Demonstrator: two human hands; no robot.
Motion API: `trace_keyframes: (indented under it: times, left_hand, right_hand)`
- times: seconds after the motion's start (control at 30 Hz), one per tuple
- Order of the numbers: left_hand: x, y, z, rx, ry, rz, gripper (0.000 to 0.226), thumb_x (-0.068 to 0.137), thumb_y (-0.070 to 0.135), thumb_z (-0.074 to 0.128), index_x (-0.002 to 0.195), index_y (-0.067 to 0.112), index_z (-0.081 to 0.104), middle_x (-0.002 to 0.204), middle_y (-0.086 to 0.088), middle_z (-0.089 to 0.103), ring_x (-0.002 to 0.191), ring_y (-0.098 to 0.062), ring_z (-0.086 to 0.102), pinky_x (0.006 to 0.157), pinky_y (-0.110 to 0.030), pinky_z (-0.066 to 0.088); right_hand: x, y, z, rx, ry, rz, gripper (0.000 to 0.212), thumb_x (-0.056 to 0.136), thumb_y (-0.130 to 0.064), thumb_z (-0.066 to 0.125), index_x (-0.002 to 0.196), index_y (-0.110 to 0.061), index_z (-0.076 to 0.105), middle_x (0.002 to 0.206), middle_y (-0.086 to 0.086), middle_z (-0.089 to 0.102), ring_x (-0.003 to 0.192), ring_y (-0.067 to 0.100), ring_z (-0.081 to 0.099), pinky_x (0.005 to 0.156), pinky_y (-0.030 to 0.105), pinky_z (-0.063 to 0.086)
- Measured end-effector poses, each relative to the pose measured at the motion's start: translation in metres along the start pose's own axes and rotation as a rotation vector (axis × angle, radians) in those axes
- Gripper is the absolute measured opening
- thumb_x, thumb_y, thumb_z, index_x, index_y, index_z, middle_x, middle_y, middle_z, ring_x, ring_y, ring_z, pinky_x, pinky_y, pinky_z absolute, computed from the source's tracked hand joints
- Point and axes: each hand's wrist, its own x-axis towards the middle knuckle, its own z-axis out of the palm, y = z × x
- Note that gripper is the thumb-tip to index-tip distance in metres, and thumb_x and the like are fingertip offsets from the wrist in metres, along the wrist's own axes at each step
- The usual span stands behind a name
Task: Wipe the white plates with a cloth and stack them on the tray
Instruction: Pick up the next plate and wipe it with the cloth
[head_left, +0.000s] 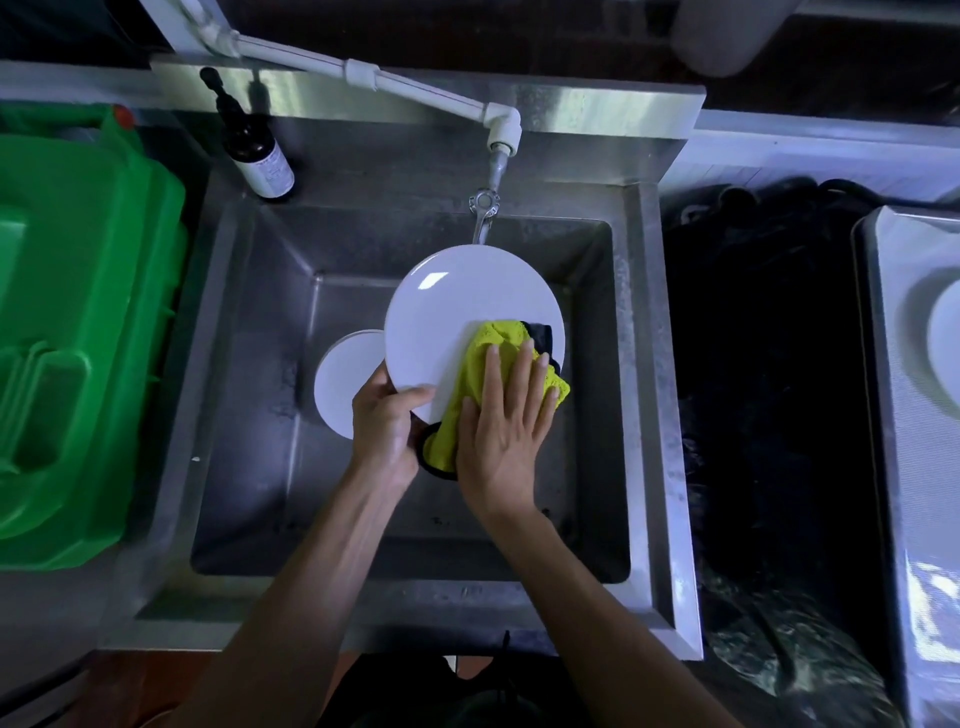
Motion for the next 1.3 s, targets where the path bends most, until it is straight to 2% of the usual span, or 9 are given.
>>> trace_keyframes:
  times: [0.1, 0.3, 0.47, 0.63, 0.73, 0.87, 1.03, 1.17, 1.3]
  left_hand:
    - [-0.003, -0.001, -0.003, 0.008, 0.012, 0.004, 0.045, 0.074, -0.009, 0.061, 0.114, 0.011, 0.072, 0.113, -0.017, 0.073, 0.099, -0.036, 0.069, 0.090, -0.055, 0.056]
    - [-0.004, 0.000, -0.015, 0.032, -0.025, -0.005, 0.049, 0.066, 0.000, 0.064, 0.111, 0.017, 0.075, 0.113, -0.011, 0.074, 0.099, -0.029, 0.070, 0.075, -0.041, 0.058]
    - [0.000, 0.011, -0.025, 0.089, -0.058, -0.015, 0.047, 0.067, 0.001, 0.063, 0.108, 0.020, 0.074, 0.112, -0.009, 0.074, 0.100, -0.030, 0.069, 0.079, -0.052, 0.058]
    - [0.010, 0.031, -0.039, 0.261, -0.153, -0.042, 0.042, 0.067, 0.003, 0.065, 0.101, 0.026, 0.076, 0.111, -0.005, 0.076, 0.098, -0.027, 0.070, 0.083, -0.054, 0.057]
    - [0.016, 0.043, -0.044, 0.406, -0.200, -0.065, 0.039, 0.070, 0.001, 0.068, 0.099, 0.025, 0.076, 0.105, -0.004, 0.076, 0.096, -0.030, 0.069, 0.079, -0.049, 0.057]
    - [0.021, 0.057, -0.044, 0.577, -0.317, -0.077, 0.042, 0.066, 0.007, 0.068, 0.104, 0.024, 0.075, 0.103, -0.003, 0.077, 0.089, -0.025, 0.072, 0.066, -0.039, 0.058]
    - [0.030, 0.065, -0.038, 0.760, -0.414, -0.060, 0.044, 0.085, -0.010, 0.062, 0.111, 0.024, 0.072, 0.110, -0.006, 0.074, 0.100, -0.026, 0.070, 0.079, -0.047, 0.057]
    - [0.033, 0.071, -0.028, 0.881, -0.467, -0.016, 0.050, 0.087, -0.008, 0.062, 0.099, 0.039, 0.075, 0.100, 0.003, 0.077, 0.093, -0.021, 0.073, 0.071, -0.042, 0.057]
    - [0.036, 0.070, -0.011, 1.027, -0.567, 0.025, 0.060, 0.086, -0.008, 0.060, 0.099, 0.049, 0.075, 0.098, 0.007, 0.076, 0.092, -0.016, 0.070, 0.074, -0.034, 0.054]
  right_hand:
    - [-0.001, 0.003, 0.000, 0.034, 0.030, 0.059, 0.061, 0.108, -0.026, 0.039, 0.160, -0.011, 0.011, 0.167, 0.014, -0.005, 0.154, 0.030, -0.012, 0.125, 0.052, -0.002]
    - [0.010, 0.020, -0.009, 0.267, 0.018, 0.245, 0.068, 0.105, -0.024, 0.048, 0.159, -0.010, 0.009, 0.168, 0.010, -0.003, 0.155, 0.025, -0.004, 0.126, 0.046, 0.006]
    - [0.026, 0.036, -0.031, 0.493, -0.039, 0.272, 0.072, 0.101, -0.026, 0.056, 0.159, -0.020, 0.015, 0.162, 0.001, 0.026, 0.146, 0.011, 0.026, 0.121, 0.042, 0.028]
    - [0.048, 0.050, -0.049, 0.535, -0.092, 0.260, 0.067, 0.094, -0.029, 0.066, 0.153, -0.030, 0.033, 0.141, -0.005, 0.055, 0.127, 0.015, 0.053, 0.107, 0.041, 0.046]
    - [0.062, 0.057, -0.058, 0.494, -0.130, 0.203, 0.061, 0.091, -0.031, 0.069, 0.145, -0.037, 0.041, 0.122, -0.015, 0.061, 0.109, 0.004, 0.058, 0.093, 0.025, 0.049]
    - [0.076, 0.061, -0.068, 0.394, -0.199, 0.104, 0.056, 0.088, -0.033, 0.071, 0.138, -0.040, 0.045, 0.107, -0.024, 0.060, 0.093, -0.010, 0.056, 0.074, 0.002, 0.039]
    - [0.086, 0.058, -0.075, 0.327, -0.247, 0.002, 0.055, 0.086, -0.033, 0.072, 0.135, -0.038, 0.047, 0.113, -0.015, 0.061, 0.100, 0.006, 0.056, 0.083, 0.024, 0.045]
    - [0.090, 0.053, -0.080, 0.245, -0.250, -0.084, 0.053, 0.085, -0.032, 0.071, 0.132, -0.039, 0.048, 0.115, -0.015, 0.059, 0.099, 0.005, 0.052, 0.081, 0.024, 0.040]
    - [0.089, 0.042, -0.079, 0.129, -0.254, -0.246, 0.055, 0.083, -0.025, 0.074, 0.134, -0.026, 0.052, 0.129, -0.003, 0.060, 0.112, 0.015, 0.054, 0.085, 0.024, 0.037]
